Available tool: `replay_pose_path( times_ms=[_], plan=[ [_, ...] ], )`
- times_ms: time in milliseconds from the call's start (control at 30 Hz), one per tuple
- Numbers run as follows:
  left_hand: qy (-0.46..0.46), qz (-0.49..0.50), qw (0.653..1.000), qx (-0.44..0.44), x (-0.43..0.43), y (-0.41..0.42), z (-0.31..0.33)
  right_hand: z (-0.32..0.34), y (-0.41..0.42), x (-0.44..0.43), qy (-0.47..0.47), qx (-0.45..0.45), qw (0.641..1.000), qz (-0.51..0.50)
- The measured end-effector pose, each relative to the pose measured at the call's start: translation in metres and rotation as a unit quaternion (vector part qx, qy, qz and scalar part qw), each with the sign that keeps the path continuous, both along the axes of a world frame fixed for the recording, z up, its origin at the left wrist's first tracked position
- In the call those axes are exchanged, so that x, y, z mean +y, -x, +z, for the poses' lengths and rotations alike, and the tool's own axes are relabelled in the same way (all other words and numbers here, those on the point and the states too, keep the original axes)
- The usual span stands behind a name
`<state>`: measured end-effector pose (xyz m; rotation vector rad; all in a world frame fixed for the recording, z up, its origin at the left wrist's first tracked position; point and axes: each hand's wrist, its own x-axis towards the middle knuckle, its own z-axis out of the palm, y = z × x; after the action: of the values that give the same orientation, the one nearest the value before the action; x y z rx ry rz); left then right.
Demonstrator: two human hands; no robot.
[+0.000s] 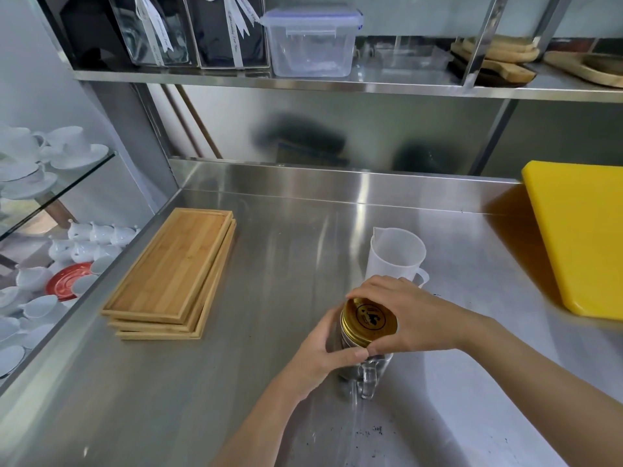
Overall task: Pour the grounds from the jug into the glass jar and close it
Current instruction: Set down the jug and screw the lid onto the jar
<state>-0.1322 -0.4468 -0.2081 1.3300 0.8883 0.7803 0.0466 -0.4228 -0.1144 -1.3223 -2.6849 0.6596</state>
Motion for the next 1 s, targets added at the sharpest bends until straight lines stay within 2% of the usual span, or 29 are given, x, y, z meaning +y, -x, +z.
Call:
replay_pose_path(
  times_ms=[100,267,467,1000],
  plan=[
    [-0.030,-0.025,0.998,0.053,0.004,-0.004,0.003,0.003,0.001,0.001,0.015,-0.009,1.000,0.004],
    [-0.061,0.047,0.986,0.146,0.008,-0.014,-0.020,0.005,0.001,0.002,0.014,-0.018,1.000,0.016],
    [-0.048,0.056,0.990,0.117,0.010,-0.017,-0.024,0.008,0.003,0.003,0.024,-0.030,0.999,0.038],
    [-0.027,0.053,0.990,0.128,0.016,-0.020,-0.038,0.027,0.012,0.004,0.043,-0.104,0.989,0.098]
  ],
)
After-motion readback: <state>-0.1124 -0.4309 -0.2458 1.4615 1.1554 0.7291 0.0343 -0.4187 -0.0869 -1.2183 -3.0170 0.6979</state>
